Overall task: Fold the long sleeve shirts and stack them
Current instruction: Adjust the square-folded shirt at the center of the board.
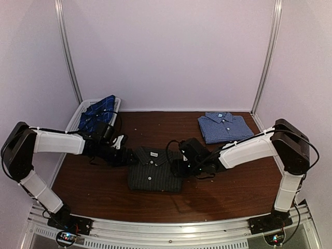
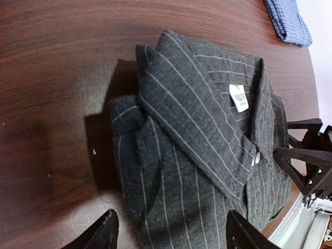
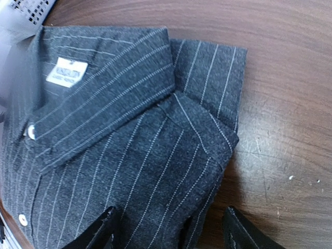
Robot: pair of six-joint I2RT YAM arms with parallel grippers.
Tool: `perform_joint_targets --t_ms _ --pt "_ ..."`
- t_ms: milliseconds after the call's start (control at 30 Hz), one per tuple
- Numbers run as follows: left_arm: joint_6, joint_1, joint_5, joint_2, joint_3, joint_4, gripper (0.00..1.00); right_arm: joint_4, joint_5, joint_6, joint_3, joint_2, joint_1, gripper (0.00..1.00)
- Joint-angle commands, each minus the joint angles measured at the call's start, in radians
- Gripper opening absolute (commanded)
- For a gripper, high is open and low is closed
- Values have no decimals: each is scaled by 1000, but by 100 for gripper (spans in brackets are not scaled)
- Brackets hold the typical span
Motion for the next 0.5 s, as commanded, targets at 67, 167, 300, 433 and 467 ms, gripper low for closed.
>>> perform_joint_targets --t_ms 67,167,300,433,467 --pt "7 8 48 97 -18 133 69 -16 -4 19 27 46 3 67" --pt "-1 3 69 124 -23 162 64 -14 -4 25 36 71 3 66" --pt "-16 -13 102 147 -29 199 50 -31 -31 27 83 116 19 60" --pt "-15 -32 106 152 2 170 18 -52 -41 26 141 142 40 45" --pt "-12 -32 104 139 10 149 11 -62 -41 24 161 143 42 38"
